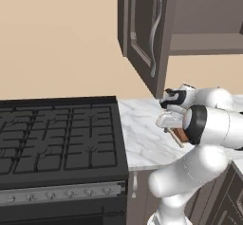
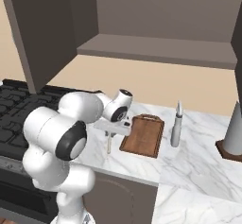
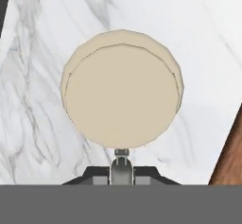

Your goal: Grab the spray bottle from the cabinet, then place it next to the cutting board for sanitizing. Then grab the dish brush from the countertop next to the sink and place it next to the cutting board.

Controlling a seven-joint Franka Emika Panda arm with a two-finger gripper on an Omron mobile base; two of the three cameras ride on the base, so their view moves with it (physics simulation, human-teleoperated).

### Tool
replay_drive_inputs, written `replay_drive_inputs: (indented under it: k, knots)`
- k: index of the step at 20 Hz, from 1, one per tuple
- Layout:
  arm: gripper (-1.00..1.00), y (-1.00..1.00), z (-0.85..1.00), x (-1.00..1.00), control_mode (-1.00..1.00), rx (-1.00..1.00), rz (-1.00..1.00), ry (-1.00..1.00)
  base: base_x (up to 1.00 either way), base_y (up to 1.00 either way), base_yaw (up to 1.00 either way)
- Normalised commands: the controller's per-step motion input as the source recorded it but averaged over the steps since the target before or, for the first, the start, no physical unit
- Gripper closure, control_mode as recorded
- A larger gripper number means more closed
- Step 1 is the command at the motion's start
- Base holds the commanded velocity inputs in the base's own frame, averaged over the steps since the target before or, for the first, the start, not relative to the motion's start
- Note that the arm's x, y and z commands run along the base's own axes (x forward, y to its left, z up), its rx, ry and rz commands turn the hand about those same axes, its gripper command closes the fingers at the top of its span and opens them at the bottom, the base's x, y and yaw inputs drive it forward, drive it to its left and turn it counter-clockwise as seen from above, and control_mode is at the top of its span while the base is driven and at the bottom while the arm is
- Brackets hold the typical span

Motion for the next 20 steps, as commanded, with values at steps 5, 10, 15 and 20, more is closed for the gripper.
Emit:
replay_drive_inputs:
  k: [5, 10, 15, 20]
  knots:
    - [1.0, 0.0, -0.45, 0.66, -1.0, 0.0, 0.0, 0.15, 0.0, 0.0, 0.0]
    - [1.0, -0.03, -0.34, 0.28, -1.0, 0.0, 0.0, 0.0, 0.0, 0.0, 0.0]
    - [1.0, -0.09, -0.35, 0.06, -1.0, 0.0, 0.0, 0.0, 0.0, 0.0, 0.0]
    - [1.0, 0.0, -0.46, 0.0, -1.0, 0.0, 0.0, 0.0, 0.0, 0.0, 0.0]
